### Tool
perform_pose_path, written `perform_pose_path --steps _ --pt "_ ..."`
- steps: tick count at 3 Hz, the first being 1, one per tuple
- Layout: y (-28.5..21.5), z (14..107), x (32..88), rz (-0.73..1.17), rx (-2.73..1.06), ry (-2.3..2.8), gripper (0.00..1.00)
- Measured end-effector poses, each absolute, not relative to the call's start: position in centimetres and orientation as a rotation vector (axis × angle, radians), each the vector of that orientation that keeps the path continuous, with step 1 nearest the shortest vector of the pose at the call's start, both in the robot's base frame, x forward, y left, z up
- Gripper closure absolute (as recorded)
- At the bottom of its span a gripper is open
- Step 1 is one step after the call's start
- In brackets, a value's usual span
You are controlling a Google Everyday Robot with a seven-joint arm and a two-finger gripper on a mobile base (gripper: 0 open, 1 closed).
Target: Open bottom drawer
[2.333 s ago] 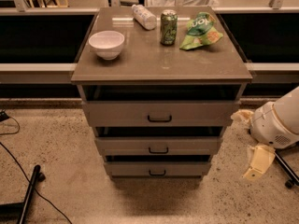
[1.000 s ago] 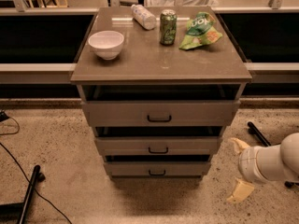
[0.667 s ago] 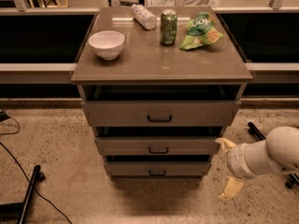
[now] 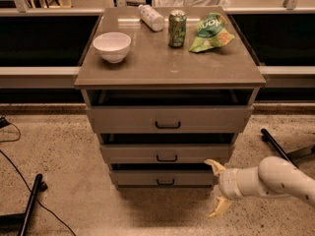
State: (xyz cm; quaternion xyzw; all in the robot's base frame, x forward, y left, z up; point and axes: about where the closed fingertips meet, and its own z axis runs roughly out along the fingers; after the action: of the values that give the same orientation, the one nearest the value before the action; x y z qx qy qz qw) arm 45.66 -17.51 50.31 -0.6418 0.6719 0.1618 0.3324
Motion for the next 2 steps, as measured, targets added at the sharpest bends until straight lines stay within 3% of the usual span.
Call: perform_pose_path --steps 2 --pt "-15.5 43.8 45.1 0.584 -1.628 1.537 0.0"
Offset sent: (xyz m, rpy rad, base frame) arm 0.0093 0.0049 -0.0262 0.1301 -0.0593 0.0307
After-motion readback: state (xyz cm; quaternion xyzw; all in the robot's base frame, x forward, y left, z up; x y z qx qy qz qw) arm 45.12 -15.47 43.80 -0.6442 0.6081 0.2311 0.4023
